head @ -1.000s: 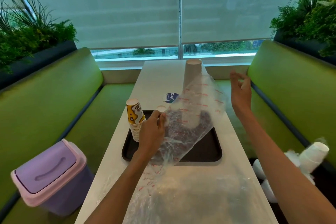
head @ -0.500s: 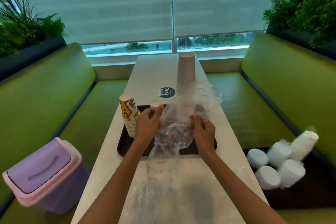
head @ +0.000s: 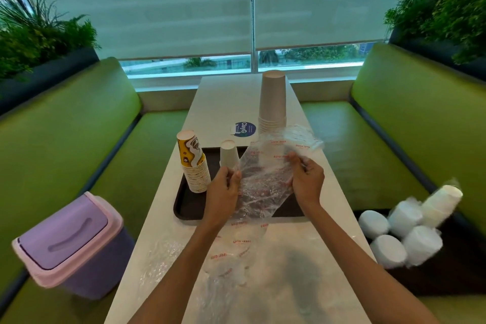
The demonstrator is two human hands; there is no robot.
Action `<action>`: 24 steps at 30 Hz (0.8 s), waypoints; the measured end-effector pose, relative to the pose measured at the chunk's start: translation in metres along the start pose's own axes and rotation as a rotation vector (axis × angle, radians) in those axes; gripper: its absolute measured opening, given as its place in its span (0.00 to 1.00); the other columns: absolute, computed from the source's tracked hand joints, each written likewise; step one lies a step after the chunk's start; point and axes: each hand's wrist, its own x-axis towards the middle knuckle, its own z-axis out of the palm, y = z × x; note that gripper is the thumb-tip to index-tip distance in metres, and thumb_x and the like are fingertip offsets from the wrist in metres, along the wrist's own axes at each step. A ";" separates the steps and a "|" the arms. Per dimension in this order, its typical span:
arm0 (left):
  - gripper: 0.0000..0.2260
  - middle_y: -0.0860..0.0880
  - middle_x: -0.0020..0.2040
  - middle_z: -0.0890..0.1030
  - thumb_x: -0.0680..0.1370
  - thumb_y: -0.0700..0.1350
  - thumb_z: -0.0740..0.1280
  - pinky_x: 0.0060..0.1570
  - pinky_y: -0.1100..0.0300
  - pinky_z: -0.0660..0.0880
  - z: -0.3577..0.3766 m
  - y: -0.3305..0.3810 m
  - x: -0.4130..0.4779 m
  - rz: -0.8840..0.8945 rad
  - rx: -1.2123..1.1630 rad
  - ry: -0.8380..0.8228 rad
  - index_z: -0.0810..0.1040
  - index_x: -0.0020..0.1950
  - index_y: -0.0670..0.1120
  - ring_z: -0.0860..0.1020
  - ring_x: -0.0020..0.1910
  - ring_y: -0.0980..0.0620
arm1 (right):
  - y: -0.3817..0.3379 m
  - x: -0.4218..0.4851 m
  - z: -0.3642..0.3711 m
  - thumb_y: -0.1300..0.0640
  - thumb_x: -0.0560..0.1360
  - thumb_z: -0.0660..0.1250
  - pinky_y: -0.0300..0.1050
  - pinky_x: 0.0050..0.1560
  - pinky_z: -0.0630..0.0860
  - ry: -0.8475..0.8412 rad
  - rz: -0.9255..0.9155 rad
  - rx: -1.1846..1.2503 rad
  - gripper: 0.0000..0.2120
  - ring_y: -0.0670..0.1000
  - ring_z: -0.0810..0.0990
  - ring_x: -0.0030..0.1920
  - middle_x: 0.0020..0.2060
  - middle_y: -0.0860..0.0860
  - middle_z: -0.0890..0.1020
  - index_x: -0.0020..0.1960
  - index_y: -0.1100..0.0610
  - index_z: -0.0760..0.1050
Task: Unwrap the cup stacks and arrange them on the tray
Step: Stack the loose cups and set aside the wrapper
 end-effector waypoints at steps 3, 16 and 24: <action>0.08 0.46 0.35 0.75 0.82 0.44 0.58 0.27 0.66 0.70 0.001 -0.007 0.000 -0.109 -0.011 -0.076 0.71 0.45 0.46 0.72 0.28 0.55 | 0.003 0.000 -0.003 0.49 0.78 0.64 0.40 0.29 0.75 -0.029 0.150 0.019 0.15 0.44 0.74 0.24 0.22 0.46 0.76 0.37 0.56 0.77; 0.12 0.47 0.39 0.76 0.82 0.47 0.59 0.26 0.66 0.71 0.011 -0.041 -0.010 -0.546 0.186 -0.043 0.75 0.53 0.39 0.74 0.31 0.55 | 0.018 -0.065 -0.012 0.50 0.77 0.68 0.43 0.34 0.80 -0.540 0.751 -0.170 0.15 0.51 0.83 0.30 0.38 0.56 0.84 0.55 0.62 0.77; 0.21 0.43 0.47 0.81 0.74 0.62 0.65 0.40 0.58 0.78 -0.022 -0.027 -0.034 -0.779 -0.103 -0.267 0.75 0.51 0.44 0.80 0.42 0.48 | 0.028 -0.061 -0.005 0.56 0.80 0.63 0.40 0.28 0.78 -0.335 0.732 -0.040 0.14 0.50 0.81 0.31 0.41 0.56 0.81 0.58 0.65 0.75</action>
